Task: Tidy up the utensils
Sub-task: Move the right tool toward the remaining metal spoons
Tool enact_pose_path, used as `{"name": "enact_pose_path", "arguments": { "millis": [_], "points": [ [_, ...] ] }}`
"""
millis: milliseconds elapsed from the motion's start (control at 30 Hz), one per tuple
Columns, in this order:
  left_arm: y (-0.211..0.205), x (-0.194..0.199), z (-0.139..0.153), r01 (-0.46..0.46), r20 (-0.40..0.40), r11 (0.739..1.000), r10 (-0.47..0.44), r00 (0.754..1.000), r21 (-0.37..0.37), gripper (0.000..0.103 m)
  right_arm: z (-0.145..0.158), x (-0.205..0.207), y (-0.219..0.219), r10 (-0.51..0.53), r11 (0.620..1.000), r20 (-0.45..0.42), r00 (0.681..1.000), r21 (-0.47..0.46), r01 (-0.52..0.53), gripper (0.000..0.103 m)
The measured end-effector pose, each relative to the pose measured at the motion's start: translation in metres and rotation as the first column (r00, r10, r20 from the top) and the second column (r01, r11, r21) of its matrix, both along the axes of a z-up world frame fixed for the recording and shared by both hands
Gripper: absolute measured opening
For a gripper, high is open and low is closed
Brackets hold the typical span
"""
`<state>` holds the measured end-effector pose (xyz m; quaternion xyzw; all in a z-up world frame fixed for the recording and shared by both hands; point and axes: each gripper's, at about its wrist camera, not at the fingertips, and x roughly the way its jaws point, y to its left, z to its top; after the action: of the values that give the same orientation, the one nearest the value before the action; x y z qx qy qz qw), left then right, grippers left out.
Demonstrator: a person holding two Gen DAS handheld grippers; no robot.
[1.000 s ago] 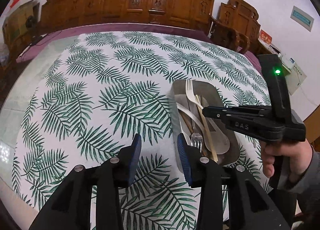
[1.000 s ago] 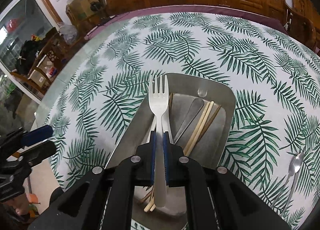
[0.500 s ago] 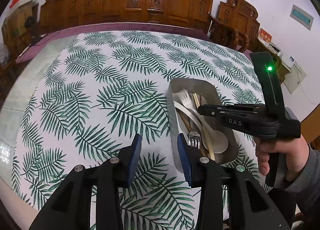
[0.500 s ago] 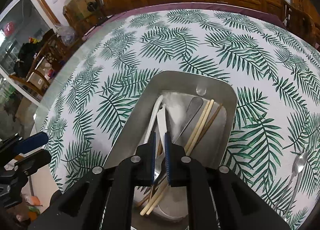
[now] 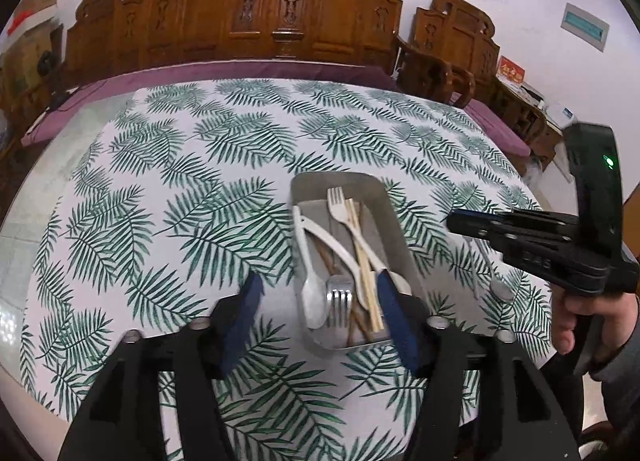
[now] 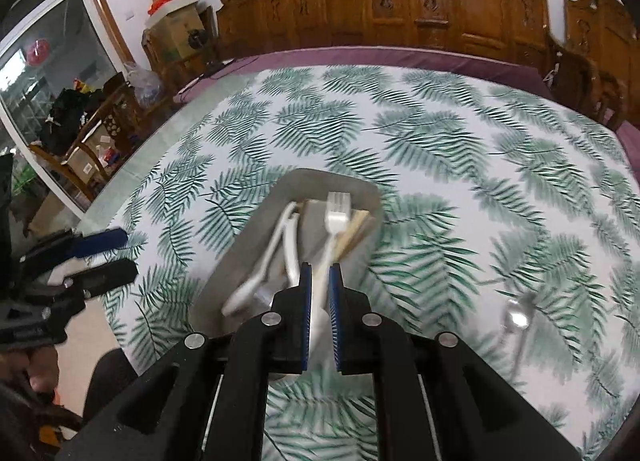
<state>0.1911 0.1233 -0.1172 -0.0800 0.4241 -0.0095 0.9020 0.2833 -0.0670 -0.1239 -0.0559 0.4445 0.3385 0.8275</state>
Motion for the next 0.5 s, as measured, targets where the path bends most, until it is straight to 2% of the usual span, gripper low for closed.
{"name": "enact_pose_path", "arguments": {
  "millis": [133, 300, 367, 500],
  "points": [
    [-0.013, 0.002, 0.003, 0.009, 0.005, 1.000, -0.009, 1.000, -0.007, 0.075, 0.007, -0.003, -0.042, -0.037, 0.999, 0.034, 0.999, -0.024, 0.037, 0.012],
    [-0.033, 0.006, 0.004, 0.036, 0.013, 0.999, -0.036, 0.999, -0.019, 0.076, 0.007, -0.009, -0.093, -0.091, 0.994, 0.064, 0.994, -0.061, 0.095, 0.014],
    [-0.042, 0.007, 0.005, 0.052, 0.014, 0.998, -0.052, 0.999, -0.021, 0.076, 0.003, -0.010, -0.109, -0.113, 0.991, 0.063, 0.992, -0.069, 0.118, 0.019],
    [-0.061, 0.010, 0.003, 0.080, 0.010, 0.997, -0.080, 0.997, -0.020, 0.076, -0.010, -0.013, -0.138, -0.162, 0.983, 0.033, 0.986, -0.078, 0.164, 0.019]
  ]
}}
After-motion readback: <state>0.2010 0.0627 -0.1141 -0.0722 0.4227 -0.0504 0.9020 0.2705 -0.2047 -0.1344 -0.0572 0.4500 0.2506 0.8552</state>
